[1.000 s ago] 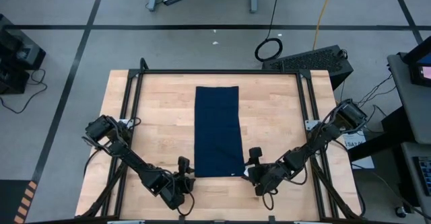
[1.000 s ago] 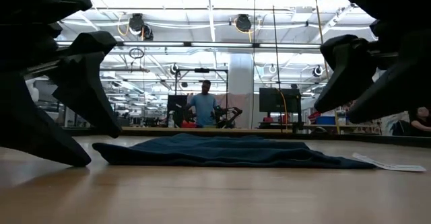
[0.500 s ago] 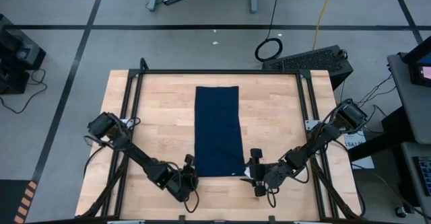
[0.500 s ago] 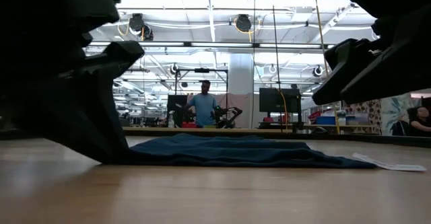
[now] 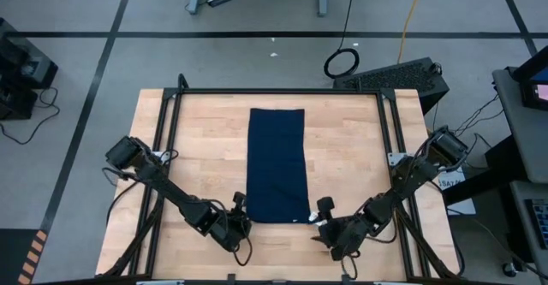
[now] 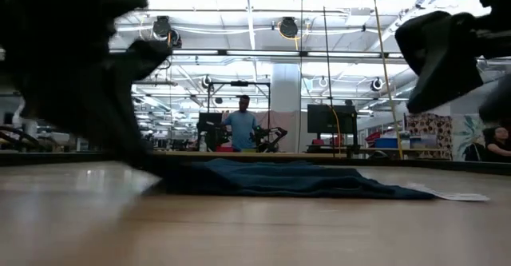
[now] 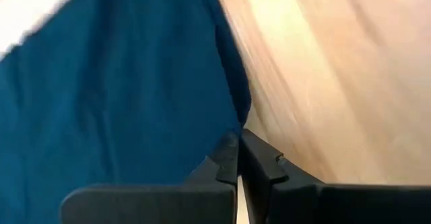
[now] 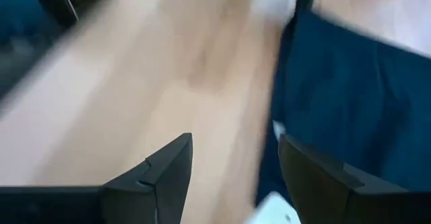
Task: Roll towel
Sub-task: Roll the dark blue towel
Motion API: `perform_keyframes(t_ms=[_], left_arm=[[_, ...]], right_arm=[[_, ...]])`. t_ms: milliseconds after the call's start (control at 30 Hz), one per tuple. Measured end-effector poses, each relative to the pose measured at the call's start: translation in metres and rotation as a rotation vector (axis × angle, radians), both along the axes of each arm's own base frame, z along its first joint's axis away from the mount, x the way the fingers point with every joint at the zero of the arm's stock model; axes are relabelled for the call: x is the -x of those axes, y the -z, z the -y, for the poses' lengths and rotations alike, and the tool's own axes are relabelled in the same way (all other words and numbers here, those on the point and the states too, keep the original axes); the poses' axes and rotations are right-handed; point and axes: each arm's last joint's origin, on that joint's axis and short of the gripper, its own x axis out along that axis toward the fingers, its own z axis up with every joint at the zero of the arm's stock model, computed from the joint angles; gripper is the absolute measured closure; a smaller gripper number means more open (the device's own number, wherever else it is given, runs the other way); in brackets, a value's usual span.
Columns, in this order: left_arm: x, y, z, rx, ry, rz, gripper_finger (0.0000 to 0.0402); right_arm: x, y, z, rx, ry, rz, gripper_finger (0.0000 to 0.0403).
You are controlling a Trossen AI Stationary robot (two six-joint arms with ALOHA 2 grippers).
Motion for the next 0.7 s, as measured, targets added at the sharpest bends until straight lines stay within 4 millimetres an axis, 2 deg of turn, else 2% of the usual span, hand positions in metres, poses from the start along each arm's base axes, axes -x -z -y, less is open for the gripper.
perform_keyframes(t_ms=[133,267,500,700], left_arm=[[0.003,-0.010,-0.004,0.002,-0.006,-0.004,0.0397],[0.001,-0.018,-0.010,0.017,-0.022,0.010,0.0397],[-0.003,-0.021,-0.018,0.049,-0.036,-0.002,0.0398],[-0.006,-0.024,-0.021,0.070,-0.065,0.013,0.0399]], right_arm=[[0.001,-0.006,0.001,0.144,-0.015,-0.124,0.0191],[-0.003,-0.009,0.005,0.231,-0.049,-0.119,0.0191],[-0.026,-0.009,0.023,0.032,0.091,-0.086,0.0191],[-0.033,0.018,0.021,-0.094,0.107,0.065,0.0191]])
